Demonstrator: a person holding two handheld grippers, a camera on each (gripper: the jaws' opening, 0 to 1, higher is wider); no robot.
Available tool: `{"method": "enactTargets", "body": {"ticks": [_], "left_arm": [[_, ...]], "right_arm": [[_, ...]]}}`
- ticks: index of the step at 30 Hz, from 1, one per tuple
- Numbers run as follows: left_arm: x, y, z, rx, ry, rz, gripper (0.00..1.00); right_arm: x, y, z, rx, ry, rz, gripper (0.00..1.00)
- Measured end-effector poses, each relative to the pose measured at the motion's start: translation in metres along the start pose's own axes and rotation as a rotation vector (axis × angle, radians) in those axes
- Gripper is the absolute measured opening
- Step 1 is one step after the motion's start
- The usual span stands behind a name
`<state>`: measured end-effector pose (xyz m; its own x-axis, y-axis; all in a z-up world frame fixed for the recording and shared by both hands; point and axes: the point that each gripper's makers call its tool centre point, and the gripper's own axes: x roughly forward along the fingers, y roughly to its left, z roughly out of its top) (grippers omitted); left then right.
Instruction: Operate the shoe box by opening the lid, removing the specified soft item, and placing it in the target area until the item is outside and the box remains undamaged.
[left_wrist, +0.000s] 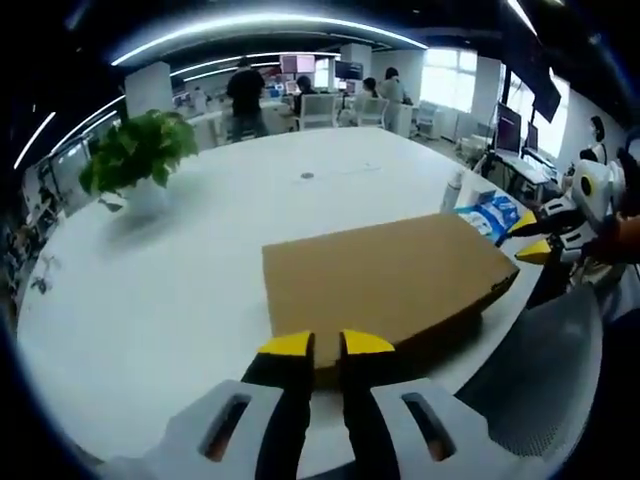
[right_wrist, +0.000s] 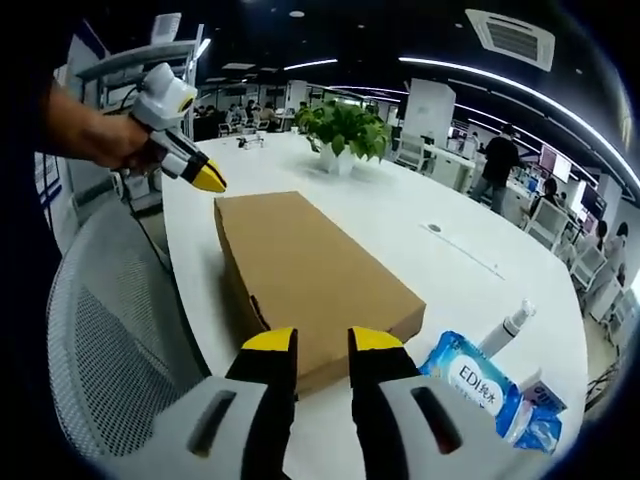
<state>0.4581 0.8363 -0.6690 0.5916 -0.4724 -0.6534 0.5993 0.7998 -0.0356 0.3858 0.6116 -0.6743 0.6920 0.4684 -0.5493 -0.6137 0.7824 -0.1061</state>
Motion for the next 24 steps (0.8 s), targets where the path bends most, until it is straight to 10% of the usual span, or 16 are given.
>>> {"method": "enactTargets", "body": {"ticks": [24], "left_arm": [[0.016, -0.009, -0.032, -0.003, 0.074, -0.029, 0.1]], "right_arm": [[0.01, 0.011, -0.026, 0.071, 0.047, 0.051, 0.17]]}}
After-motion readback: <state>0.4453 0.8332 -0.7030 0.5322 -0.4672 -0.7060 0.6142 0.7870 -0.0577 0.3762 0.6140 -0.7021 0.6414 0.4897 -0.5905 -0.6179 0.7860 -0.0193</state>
